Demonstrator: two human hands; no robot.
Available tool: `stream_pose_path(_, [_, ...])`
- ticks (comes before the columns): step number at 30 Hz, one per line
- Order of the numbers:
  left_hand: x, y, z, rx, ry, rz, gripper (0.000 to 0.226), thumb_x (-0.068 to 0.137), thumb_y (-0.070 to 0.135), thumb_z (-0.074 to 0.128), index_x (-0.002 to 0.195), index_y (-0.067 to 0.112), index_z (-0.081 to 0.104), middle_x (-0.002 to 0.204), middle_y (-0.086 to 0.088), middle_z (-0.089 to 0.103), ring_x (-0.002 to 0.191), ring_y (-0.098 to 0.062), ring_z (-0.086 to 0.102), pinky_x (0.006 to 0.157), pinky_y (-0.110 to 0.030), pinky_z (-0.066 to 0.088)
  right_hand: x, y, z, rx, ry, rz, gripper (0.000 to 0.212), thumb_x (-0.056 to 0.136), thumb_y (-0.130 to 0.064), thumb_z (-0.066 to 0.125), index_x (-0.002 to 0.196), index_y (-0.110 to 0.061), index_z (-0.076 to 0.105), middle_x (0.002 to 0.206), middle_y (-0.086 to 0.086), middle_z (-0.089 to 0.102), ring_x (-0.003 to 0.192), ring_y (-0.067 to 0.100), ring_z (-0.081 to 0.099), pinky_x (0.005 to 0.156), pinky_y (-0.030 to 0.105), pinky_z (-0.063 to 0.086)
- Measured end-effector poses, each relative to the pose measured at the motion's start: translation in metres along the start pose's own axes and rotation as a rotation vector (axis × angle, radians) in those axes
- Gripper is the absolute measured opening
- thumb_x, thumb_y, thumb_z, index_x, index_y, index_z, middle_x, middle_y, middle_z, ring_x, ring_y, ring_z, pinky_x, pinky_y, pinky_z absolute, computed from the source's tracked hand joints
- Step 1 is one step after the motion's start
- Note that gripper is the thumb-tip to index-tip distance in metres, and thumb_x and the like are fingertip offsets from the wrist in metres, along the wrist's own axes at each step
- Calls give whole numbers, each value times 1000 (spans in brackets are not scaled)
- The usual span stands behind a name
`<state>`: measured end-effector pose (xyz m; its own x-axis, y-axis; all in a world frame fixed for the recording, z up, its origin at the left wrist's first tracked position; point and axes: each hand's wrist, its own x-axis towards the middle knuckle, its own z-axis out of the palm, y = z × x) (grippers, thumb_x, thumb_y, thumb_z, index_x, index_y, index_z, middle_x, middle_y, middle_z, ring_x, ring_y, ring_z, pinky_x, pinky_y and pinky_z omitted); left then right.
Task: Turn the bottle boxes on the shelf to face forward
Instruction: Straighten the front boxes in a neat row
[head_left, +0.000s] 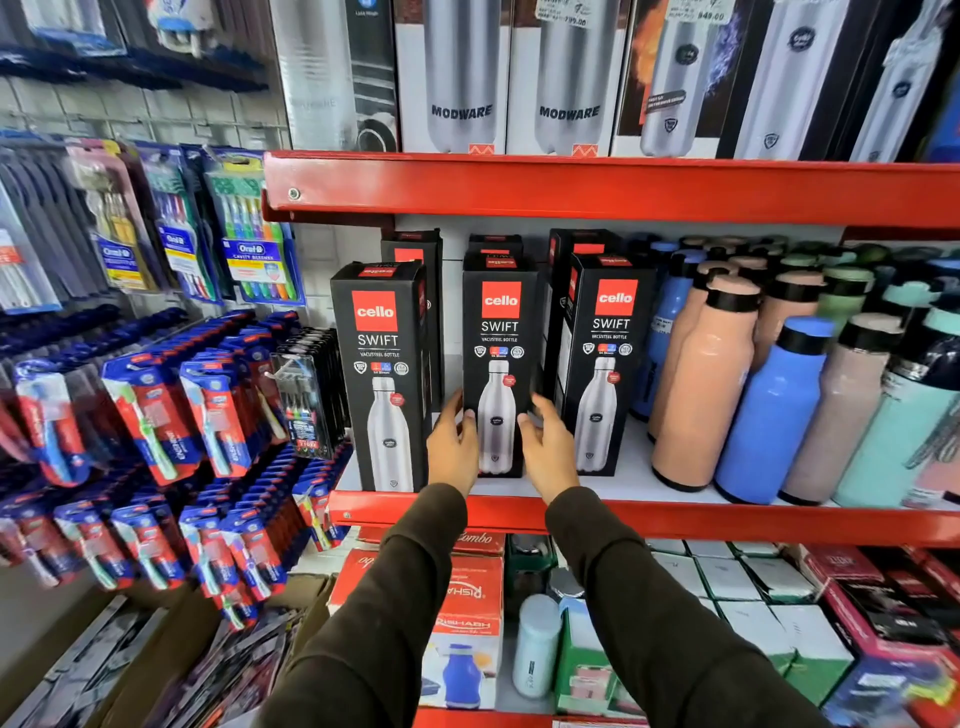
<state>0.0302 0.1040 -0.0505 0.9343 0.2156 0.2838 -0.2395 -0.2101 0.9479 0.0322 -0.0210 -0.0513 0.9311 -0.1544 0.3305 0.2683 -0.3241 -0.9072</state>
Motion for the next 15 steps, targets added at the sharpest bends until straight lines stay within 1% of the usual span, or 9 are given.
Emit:
stream_pose_path(2, [-2,-2,-1,-14,13,-9,44,102,18,46,145,17,45,142,-10,57,131,-25,55,108,-25,38,-4,0,0,29,6,0,43,99,-16,49,141,-12,44,140,15,54,128,24,53,104,26,38])
stream_pose_path(4, [-6,-3,-3,-27,22,-8,43,101,19,47,145,17,46,142,-9,57,130,-24,56,106,-24,39,-9,0,-3,50,12,-5,42,99,-16,51,141,-13,45,141,14,53,125,21,55,104,26,39])
stream_pose_path(6, [-12,-3,-4,-34,33,-6,43,101,20,48,144,16,46,143,-9,56,130,-22,56,105,-22,39,-16,-1,-5,56,17,-16,42,98,-15,51,140,-13,46,141,12,53,118,15,55,100,21,39])
stream_pose_path(9, [-23,-3,-6,-27,52,15,44,101,21,49,145,14,46,144,-10,55,133,-21,53,105,-19,37,-26,-2,-8,43,27,-32,41,98,-16,51,139,-13,47,140,11,55,119,17,57,93,15,38])
stream_pose_path(13, [-37,0,-10,-19,58,43,46,102,23,48,147,14,43,147,-8,52,137,-19,48,106,-19,34,-38,-3,-10,51,24,-51,40,99,-18,52,139,-16,48,140,9,55,121,14,56,98,20,40])
stream_pose_path(15, [-42,2,-13,-17,54,52,46,102,24,48,147,15,43,147,-7,52,137,-18,47,106,-19,34,-43,-3,-12,55,19,-54,41,99,-19,52,139,-16,48,141,8,55,118,11,56,98,20,40])
